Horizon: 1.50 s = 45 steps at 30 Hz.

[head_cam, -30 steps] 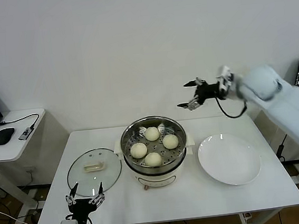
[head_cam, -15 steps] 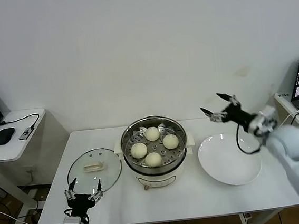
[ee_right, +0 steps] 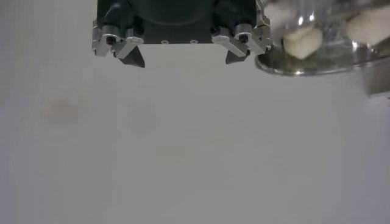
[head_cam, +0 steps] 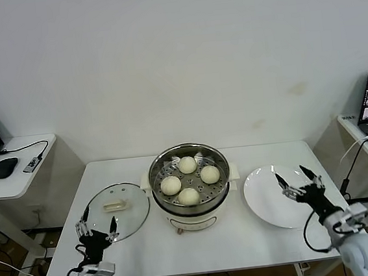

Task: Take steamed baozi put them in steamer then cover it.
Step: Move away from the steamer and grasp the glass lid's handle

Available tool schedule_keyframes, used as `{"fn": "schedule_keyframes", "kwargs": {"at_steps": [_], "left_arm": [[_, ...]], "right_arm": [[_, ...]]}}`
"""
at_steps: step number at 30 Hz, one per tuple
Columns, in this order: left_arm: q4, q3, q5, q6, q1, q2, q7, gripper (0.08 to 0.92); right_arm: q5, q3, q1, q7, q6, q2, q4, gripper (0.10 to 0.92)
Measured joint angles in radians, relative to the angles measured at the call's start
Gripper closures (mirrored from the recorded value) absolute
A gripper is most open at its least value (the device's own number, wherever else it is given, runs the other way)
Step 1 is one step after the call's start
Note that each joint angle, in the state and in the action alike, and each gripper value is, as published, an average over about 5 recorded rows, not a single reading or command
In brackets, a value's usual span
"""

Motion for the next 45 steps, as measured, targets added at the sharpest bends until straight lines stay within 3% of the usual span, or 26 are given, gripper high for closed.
{"fn": "schedule_keyframes", "kwargs": {"at_steps": [8, 17, 32, 45], "left_arm": [[0.135, 0.073, 0.234, 0.013, -0.058, 0.102, -0.151, 0.177], [0.296, 0.111, 0.327, -0.043, -0.155, 0.141, -0.245, 0.177], [0.432, 0.119, 0.385, -0.073, -0.252, 0.161, -0.118, 0.177], [0.509, 0.120, 0.395, -0.047, -0.324, 0.152, -0.076, 0.177]], "right_arm": [[-0.023, 0.042, -0.085, 0.008, 0.029, 0.046, 0.015, 0.203], [-0.037, 0.057, -0.128, 0.010, 0.037, 0.071, 0.034, 0.203], [-0.050, 0.056, -0.137, 0.010, 0.043, 0.081, 0.015, 0.203], [-0.058, 0.058, -0.143, 0.008, 0.053, 0.089, 0.001, 0.203]]}}
